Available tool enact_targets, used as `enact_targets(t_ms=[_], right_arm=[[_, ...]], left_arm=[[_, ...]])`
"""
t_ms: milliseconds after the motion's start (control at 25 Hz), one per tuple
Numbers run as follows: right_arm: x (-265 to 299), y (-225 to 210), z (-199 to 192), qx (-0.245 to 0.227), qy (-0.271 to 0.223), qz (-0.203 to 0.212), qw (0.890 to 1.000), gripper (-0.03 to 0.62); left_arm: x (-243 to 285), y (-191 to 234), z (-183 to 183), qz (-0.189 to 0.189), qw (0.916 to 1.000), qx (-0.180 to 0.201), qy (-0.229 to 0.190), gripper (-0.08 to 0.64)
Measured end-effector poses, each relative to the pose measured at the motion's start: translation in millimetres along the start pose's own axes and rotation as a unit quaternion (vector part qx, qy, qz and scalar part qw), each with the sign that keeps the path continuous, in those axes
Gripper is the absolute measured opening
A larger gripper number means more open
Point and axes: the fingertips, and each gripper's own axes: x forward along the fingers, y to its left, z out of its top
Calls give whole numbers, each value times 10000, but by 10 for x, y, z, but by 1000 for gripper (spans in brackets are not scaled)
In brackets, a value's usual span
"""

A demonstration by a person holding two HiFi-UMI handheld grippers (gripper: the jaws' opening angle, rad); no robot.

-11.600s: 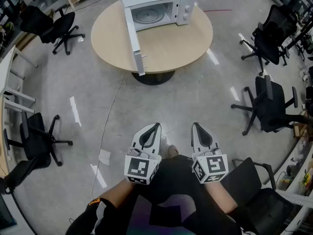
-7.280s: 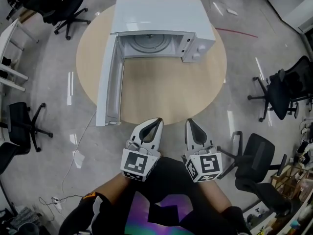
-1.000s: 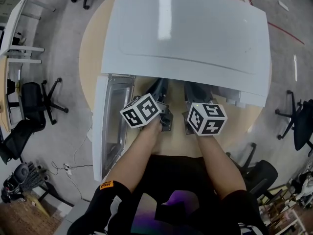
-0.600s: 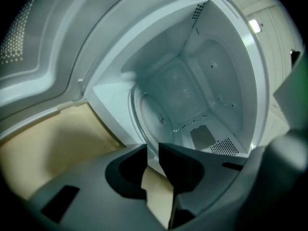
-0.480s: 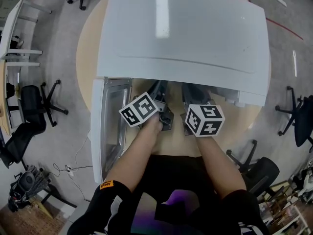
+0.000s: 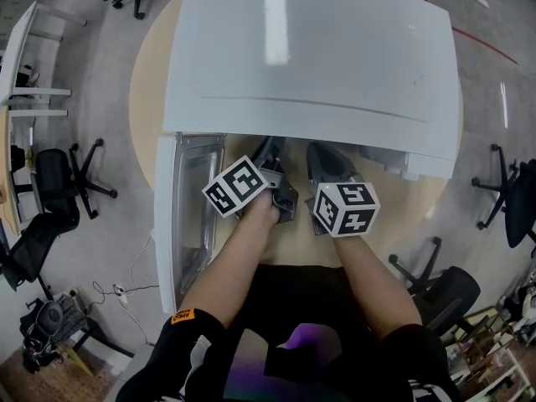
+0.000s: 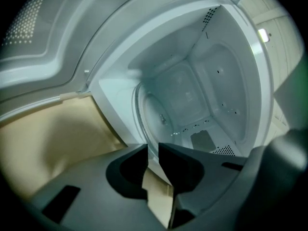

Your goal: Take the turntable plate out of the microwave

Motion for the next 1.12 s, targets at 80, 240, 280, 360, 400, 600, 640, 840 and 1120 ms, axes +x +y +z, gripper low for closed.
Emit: enact_targets(t_ms=[80, 240, 280, 360, 400, 600, 640, 840, 1120], right_arm=[[-1, -2, 3, 43, -14, 15, 10000, 15], [10, -1, 12, 114, -45, 69, 9999, 15], [16, -5, 13, 149, -47, 85, 9998, 15], [32, -10, 18, 239, -50, 130, 9996, 15], [42, -9, 22, 296, -54, 161, 9994, 15], [98, 36, 38, 611, -95, 463, 9970, 17], [112, 62, 38, 685, -91, 555, 9961, 17], [169, 129, 28, 1178, -62, 888, 9890, 18], [215, 84, 51, 1827, -119, 1054, 9774, 18]], left_arm=[[7, 5, 5, 38, 10000, -71, -5, 103], [1, 23, 12, 75, 9997, -213, -59, 101], [1, 26, 13, 79, 9997, -241, -69, 101], [2, 27, 17, 92, 9995, -287, -86, 94], [2, 27, 20, 95, 9994, -305, -94, 92], [5, 27, 13, 106, 9994, -321, -91, 86], [0, 27, 16, 112, 9994, -324, -93, 84], [-17, 21, 26, 115, 9992, -375, -125, 80], [-23, -10, 53, 90, 9991, -383, -172, 80]])
